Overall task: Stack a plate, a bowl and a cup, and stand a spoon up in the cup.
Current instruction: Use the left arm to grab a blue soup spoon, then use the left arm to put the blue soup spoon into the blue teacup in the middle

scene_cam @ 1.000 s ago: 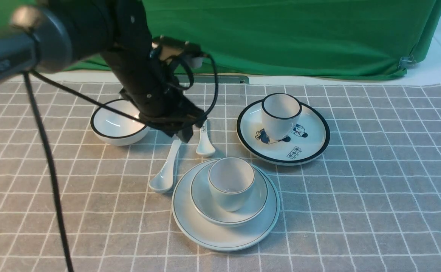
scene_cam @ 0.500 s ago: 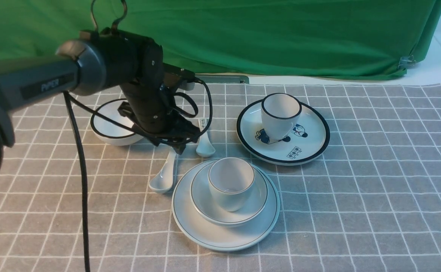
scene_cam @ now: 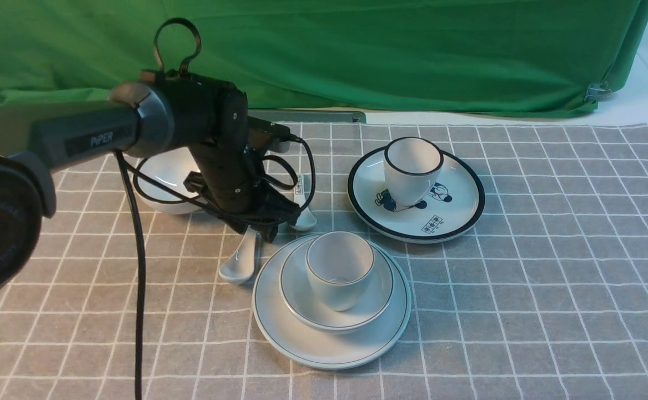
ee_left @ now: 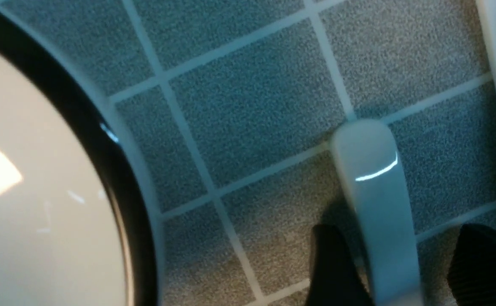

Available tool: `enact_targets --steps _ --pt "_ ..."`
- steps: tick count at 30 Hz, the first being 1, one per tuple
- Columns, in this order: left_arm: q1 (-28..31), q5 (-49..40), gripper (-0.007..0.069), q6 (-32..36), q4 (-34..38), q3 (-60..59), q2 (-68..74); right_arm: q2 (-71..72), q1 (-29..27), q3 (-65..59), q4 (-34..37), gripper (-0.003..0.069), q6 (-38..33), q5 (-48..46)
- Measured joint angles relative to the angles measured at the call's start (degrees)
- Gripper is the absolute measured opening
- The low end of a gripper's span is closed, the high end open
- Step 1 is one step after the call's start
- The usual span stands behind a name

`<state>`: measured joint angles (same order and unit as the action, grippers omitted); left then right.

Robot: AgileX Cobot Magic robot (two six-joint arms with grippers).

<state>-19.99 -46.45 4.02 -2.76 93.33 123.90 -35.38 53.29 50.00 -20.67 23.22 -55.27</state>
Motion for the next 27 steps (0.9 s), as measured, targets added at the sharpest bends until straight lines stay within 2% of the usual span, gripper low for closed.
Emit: enact_targets --steps 6,11,15,17,20,23,27 --pt "0.07 -0.14 0.0108 0.29 -0.3 0.45 0.67 0.0 0.0 0.0 0.07 0.0102 0.0 -0.02" --pt "0.07 -2.55 0.0111 1.88 0.92 0.25 -0.57 0.0 0.0 0.0 0.2 0.0109 0.0 -0.15" --pt "0.02 -2.18 0.0111 4.5 4.89 -4.07 -9.68 0.0 0.0 0.0 0.2 0.0116 -0.12 -0.48" --pt "-0.29 4.24 0.0111 5.68 7.58 -9.4 -17.81 0.0 0.0 0.0 0.2 0.0118 -0.12 -1.63" --pt "-1.79 24.88 0.0111 9.53 15.19 -24.28 -33.04 0.0 0.0 0.0 0.2 0.012 -0.12 -2.8" --pt "-5.52 44.97 0.0111 14.45 22.29 -37.31 -41.06 0.0 0.0 0.0 0.2 0.0121 -0.12 -2.99" --pt "-12.07 63.36 0.0111 16.45 21.68 -47.98 -43.82 0.0 0.0 0.0 0.1 0.0121 -0.12 -2.58"
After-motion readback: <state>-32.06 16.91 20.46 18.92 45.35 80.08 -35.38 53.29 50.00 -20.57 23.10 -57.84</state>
